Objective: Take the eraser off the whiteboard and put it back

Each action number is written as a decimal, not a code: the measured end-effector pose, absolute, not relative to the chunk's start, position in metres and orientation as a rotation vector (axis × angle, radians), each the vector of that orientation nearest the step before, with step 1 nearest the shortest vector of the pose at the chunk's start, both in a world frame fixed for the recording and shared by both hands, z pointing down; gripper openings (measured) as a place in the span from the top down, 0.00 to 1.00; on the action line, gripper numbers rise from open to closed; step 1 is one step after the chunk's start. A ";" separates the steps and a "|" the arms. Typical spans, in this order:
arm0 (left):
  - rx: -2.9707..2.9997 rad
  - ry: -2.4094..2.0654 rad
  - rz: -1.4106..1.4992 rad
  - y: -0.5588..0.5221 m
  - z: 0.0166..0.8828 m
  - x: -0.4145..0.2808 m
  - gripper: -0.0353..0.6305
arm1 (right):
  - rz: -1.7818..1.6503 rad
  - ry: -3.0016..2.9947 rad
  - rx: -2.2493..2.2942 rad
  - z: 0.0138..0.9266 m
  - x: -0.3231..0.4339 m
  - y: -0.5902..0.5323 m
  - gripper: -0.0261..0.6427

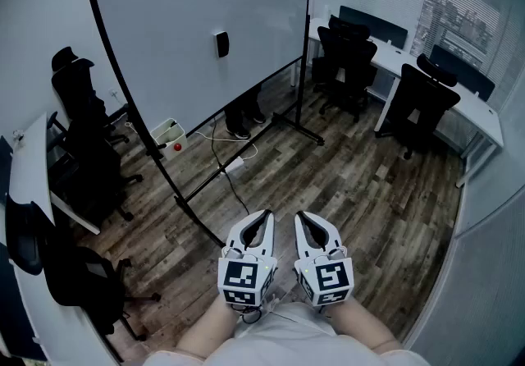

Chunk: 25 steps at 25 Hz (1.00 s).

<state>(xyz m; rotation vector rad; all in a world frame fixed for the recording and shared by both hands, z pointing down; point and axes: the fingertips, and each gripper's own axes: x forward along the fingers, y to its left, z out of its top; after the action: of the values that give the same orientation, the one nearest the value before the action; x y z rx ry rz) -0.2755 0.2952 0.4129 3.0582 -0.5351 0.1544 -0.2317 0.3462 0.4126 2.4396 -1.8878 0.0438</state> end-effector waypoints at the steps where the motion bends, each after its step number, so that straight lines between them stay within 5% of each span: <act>1: 3.056 -0.533 0.151 0.295 0.414 -0.276 0.92 | 0.050 -1.887 2.446 0.414 -0.232 0.346 0.92; 25: 2.987 -0.519 0.201 0.233 0.453 -0.294 0.92 | 0.258 -1.859 2.522 0.454 -0.240 0.294 0.92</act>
<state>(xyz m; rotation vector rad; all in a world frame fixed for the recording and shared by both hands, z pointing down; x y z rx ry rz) -0.2938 0.2327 0.4526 2.9872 -0.5193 0.2012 -0.2404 0.2937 0.4535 2.5219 -1.8592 0.2581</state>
